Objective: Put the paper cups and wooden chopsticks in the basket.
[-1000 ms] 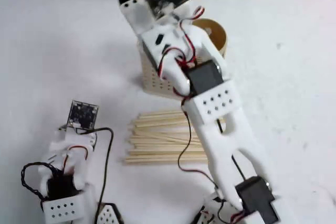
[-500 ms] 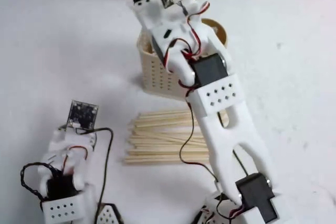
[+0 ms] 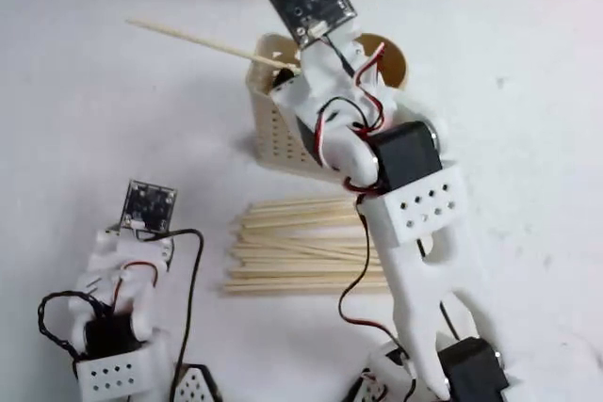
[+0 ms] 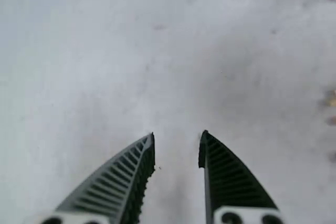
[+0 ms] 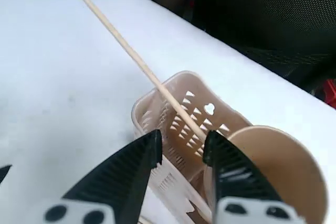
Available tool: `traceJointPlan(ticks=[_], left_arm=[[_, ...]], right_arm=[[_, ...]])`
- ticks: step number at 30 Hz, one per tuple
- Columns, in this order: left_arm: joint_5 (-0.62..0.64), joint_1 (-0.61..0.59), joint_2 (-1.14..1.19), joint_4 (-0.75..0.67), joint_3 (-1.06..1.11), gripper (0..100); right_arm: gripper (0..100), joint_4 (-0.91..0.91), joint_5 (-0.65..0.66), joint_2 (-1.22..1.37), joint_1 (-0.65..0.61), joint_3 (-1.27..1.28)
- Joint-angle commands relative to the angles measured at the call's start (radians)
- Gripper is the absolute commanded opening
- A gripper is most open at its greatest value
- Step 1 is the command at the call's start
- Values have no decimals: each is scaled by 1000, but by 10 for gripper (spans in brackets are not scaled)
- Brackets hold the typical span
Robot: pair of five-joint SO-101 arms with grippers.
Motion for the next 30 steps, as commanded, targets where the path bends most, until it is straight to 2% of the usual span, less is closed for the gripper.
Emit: traceJointPlan(ticks=[1,7,12,22,30], left_arm=[[-11,-4,-13,2,-3,157],[-11,-4,-13,2,-3,157],[-11,-4,-13,2,-3,157],[-11,-4,-13,2,-3,157],[-11,-4,-13,2,-3,157]], right_arm=[[142,-85,20,-36,5,60],[141,-312,20,-35,15,233],[140,-440,20,-31,8,258],[140,-490,20,211,65,207],[140,-437,20,225,68,203]])
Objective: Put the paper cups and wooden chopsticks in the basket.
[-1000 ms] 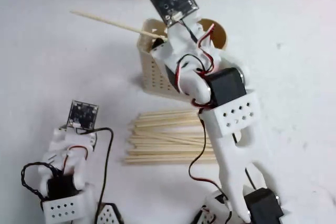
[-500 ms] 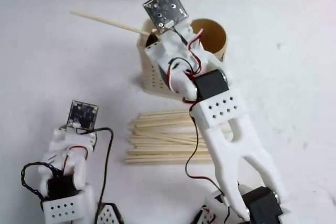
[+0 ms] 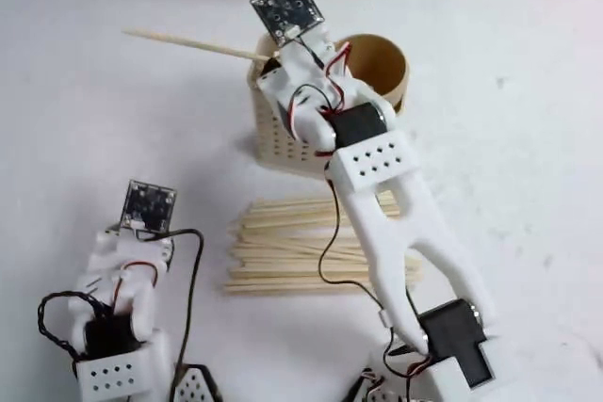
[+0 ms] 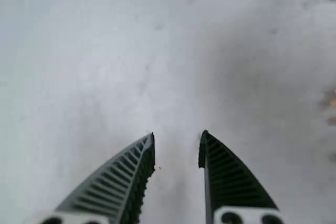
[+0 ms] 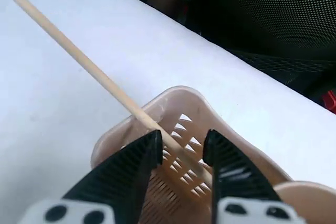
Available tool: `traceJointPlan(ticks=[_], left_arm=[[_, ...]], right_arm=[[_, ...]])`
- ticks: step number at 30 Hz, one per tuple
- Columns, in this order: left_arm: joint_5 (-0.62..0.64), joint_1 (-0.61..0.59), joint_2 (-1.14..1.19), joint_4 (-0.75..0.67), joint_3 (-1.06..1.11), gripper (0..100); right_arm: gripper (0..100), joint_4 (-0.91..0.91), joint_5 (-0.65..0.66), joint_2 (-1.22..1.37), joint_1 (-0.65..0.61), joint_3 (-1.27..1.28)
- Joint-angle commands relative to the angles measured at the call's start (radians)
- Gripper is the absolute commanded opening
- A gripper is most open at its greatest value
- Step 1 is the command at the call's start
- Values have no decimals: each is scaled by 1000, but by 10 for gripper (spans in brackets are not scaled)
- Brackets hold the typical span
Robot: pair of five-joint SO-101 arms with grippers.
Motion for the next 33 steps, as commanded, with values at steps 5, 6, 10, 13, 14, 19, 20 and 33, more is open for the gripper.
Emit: traceJointPlan(ticks=[5,6,10,13,14,19,20,33], left_arm=[[-11,-4,-13,2,-3,157],[-11,-4,-13,2,-3,157],[-11,-12,-16,-77,-6,155],[-9,-12,-16,-203,-3,155],[-5,-12,-16,-229,-6,155],[84,-27,-10,-195,-81,155],[107,-27,-10,-183,-101,155],[284,16,13,-98,-384,157]], right_arm=[[139,97,9,1,24,-21],[132,105,9,1,22,-21],[81,111,9,7,24,-20],[77,113,9,5,24,-15],[77,117,9,5,24,-15],[74,157,9,10,24,-5],[74,153,9,8,24,6],[74,30,9,10,22,169]])
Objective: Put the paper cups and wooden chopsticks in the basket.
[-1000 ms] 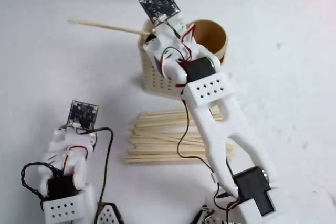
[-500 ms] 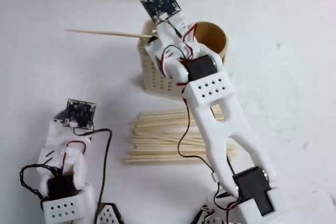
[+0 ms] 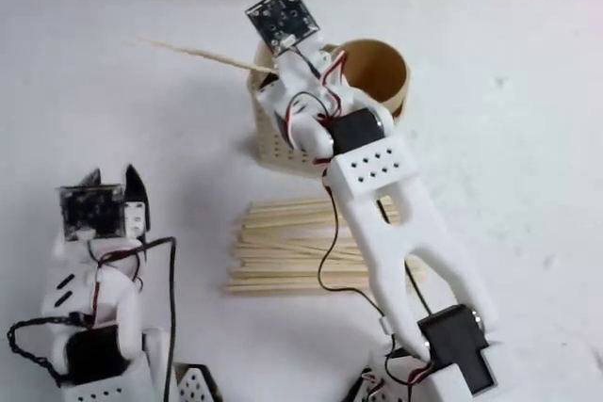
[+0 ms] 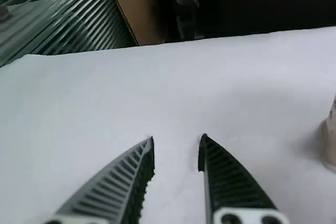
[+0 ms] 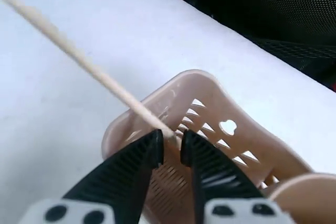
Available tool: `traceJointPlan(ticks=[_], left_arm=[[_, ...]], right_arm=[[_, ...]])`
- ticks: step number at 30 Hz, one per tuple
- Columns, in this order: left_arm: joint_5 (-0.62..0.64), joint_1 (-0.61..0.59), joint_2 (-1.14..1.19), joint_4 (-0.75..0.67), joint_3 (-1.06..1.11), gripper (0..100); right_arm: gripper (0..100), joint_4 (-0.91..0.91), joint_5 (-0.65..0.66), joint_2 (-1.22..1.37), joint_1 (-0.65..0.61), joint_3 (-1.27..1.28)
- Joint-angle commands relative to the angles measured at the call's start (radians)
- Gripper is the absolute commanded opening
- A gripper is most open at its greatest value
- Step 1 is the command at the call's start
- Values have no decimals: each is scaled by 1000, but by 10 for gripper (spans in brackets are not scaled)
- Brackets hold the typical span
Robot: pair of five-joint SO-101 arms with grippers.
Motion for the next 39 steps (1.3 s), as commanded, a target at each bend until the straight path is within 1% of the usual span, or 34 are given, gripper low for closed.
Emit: traceJointPlan(ticks=[1,5,8,10,13,16,19,22,24,26,31,34,39], left_arm=[[34,58,45,55,-123,157],[71,108,278,86,-285,157],[83,111,493,104,-423,155],[83,111,619,155,-503,155],[77,111,739,216,-552,156],[74,107,782,216,-531,157],[44,113,737,210,-465,155],[9,110,625,117,-321,155],[-2,110,533,60,-206,155],[-17,111,447,43,-115,155],[-57,107,302,66,-18,155],[-57,111,263,66,12,155],[-57,111,259,61,37,155]], right_arm=[[74,-21,8,19,21,61],[76,-22,8,18,22,78],[77,-19,6,5,35,64],[77,-12,-8,-16,44,37],[78,77,-41,-73,58,-23],[78,225,-38,-131,56,-94],[78,341,9,-174,56,-130],[78,414,66,-216,56,-104],[78,415,104,-259,56,-44],[78,389,129,-309,56,35],[78,340,195,-430,58,180],[78,338,192,-479,65,170],[78,407,190,-486,58,11]])
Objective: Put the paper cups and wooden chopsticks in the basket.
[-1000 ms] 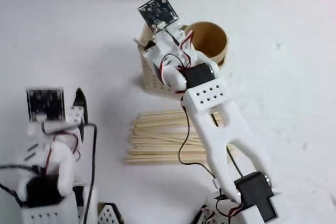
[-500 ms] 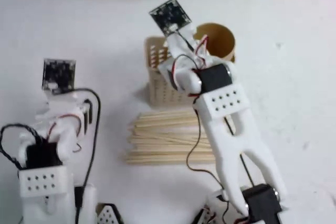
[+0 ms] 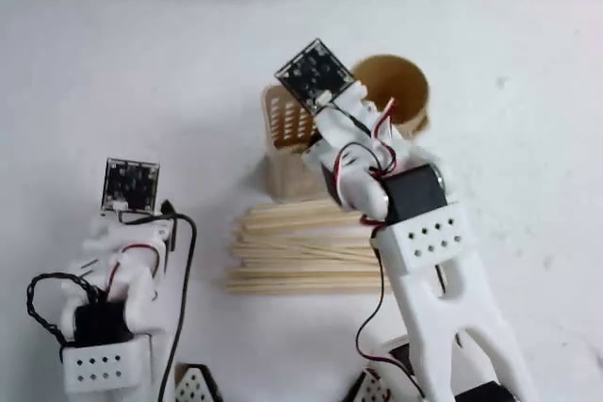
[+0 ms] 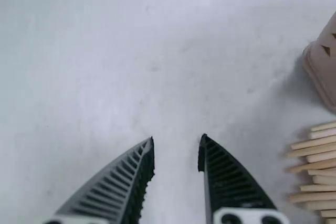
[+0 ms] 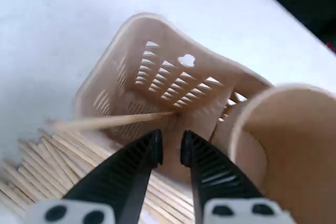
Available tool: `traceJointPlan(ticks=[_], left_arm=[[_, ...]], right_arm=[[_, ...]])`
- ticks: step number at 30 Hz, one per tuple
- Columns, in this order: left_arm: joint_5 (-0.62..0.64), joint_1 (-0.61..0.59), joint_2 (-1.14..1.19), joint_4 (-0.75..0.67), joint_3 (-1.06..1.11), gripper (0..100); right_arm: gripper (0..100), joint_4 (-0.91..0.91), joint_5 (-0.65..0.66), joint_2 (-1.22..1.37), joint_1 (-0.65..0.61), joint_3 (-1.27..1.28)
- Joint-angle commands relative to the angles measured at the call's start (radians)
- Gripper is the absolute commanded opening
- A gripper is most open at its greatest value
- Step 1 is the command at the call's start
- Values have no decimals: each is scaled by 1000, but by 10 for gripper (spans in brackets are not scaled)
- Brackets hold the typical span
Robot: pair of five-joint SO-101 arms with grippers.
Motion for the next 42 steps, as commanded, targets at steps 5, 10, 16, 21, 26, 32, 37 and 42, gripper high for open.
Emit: traceJointPlan(ticks=[5,10,16,21,26,32,37,42], left_arm=[[-9,12,-13,-20,6,155],[-9,12,-13,-20,6,155],[-11,10,-13,-43,31,155],[-12,10,-15,-87,71,156],[-28,4,-15,-152,144,157],[-241,4,-15,-239,256,155],[-264,7,-15,-230,258,155],[-264,5,-12,-230,258,155]], right_arm=[[78,162,-17,13,18,-284],[78,265,-8,36,21,-371],[74,380,66,-70,-7,-373],[77,539,242,-87,-173,-226],[92,395,272,-87,-289,127],[148,105,311,-85,-312,466],[146,-22,336,-39,-308,580],[146,-128,333,137,-306,582]])
